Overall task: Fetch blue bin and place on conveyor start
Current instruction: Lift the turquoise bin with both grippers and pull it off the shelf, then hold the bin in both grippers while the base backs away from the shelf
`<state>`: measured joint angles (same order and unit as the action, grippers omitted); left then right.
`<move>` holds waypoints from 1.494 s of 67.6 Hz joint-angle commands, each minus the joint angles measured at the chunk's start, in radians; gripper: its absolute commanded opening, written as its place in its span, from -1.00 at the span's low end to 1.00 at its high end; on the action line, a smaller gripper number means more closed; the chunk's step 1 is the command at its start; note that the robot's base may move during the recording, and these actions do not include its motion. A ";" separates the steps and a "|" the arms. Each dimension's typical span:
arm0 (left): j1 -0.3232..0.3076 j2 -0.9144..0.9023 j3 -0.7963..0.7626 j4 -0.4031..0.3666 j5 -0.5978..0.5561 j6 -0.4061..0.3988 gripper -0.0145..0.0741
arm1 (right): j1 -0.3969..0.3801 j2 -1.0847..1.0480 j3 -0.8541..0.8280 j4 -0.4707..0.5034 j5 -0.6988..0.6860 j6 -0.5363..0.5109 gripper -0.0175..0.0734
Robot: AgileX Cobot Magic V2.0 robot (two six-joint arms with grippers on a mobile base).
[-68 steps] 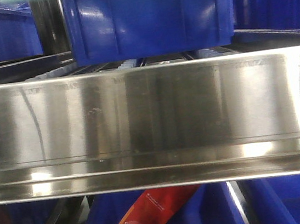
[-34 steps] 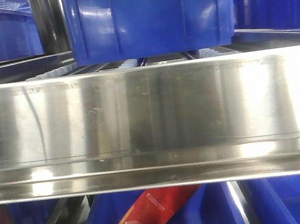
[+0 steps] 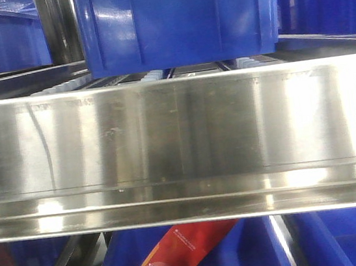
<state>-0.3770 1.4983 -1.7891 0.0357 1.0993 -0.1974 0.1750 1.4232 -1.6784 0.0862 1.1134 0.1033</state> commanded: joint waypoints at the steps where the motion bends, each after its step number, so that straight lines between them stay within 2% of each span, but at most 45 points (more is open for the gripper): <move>1: -0.006 -0.008 -0.008 -0.012 -0.049 0.011 -0.92 | -0.001 -0.007 -0.005 -0.012 -0.023 -0.026 -0.95; 80: -0.006 -0.008 -0.008 -0.012 -0.052 0.011 -0.92 | -0.001 -0.007 -0.005 -0.012 -0.025 -0.026 -0.95; 101: -0.006 -0.008 -0.008 -0.012 -0.152 0.011 -0.92 | -0.001 -0.007 -0.005 -0.012 -0.072 -0.026 -0.95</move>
<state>-0.3770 1.4983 -1.7891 0.0435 1.0444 -0.1991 0.1750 1.4250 -1.6784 0.0862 1.0817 0.1033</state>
